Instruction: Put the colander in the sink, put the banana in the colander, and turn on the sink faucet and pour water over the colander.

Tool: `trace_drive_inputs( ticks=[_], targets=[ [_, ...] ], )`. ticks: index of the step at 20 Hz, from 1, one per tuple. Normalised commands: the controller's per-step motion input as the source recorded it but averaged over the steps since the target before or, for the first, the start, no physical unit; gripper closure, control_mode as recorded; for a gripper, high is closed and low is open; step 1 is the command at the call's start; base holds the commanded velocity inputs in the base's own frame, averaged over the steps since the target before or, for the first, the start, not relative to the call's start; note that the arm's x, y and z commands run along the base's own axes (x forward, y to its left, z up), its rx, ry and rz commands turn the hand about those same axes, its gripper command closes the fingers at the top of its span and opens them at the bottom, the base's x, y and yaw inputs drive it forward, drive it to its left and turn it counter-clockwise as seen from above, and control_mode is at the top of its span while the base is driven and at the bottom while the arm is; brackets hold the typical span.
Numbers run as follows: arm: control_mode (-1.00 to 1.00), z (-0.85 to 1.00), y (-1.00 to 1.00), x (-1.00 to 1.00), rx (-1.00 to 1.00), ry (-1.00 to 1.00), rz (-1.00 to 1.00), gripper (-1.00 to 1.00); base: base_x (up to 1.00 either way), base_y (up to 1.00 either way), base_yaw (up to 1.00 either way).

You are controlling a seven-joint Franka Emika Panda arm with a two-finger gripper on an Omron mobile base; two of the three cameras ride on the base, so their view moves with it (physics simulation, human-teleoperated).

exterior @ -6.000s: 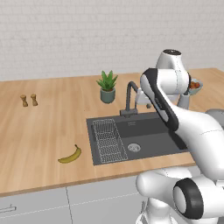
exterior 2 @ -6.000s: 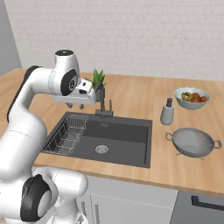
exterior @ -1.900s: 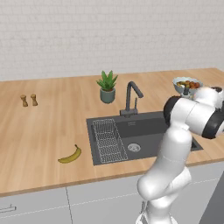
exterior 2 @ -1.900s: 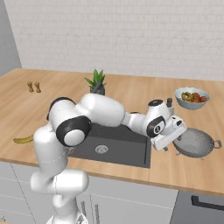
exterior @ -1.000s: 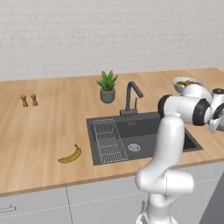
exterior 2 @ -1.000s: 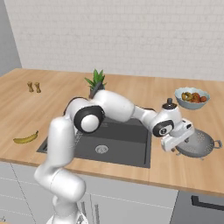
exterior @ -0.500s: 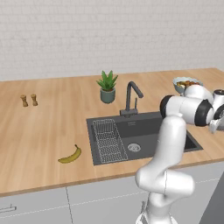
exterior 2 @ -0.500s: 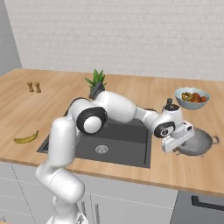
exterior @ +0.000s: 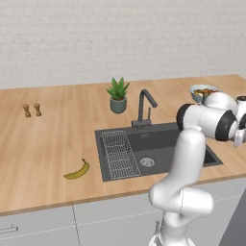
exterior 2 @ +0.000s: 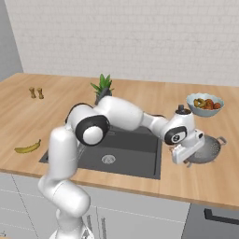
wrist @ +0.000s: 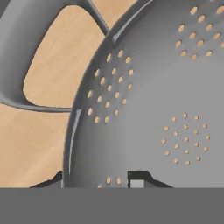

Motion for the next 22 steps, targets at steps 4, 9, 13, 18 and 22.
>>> trace_drive_inputs(
  ticks=[4, 9, 13, 18, 22],
  targets=[
    [-1.00, 0.48, 0.00, -0.60, 0.02, 0.13, 0.00, 1.00, 0.00, 0.00, 0.00],
    [-1.00, 0.42, 0.08, -0.62, 0.02, 0.12, 0.00, 1.00, 0.00, 0.00, 0.00],
    [-1.00, 0.34, 0.22, -0.62, 0.00, 0.11, 0.00, 1.00, 0.00, 0.00, 0.00],
    [-1.00, 0.30, 0.16, -0.69, 0.10, 0.07, 0.00, 1.00, 0.00, 0.00, 0.00],
    [-1.00, 0.24, 0.23, -0.70, 0.09, 0.00, 0.00, 1.00, 0.00, 0.00, 0.00]
  ],
)
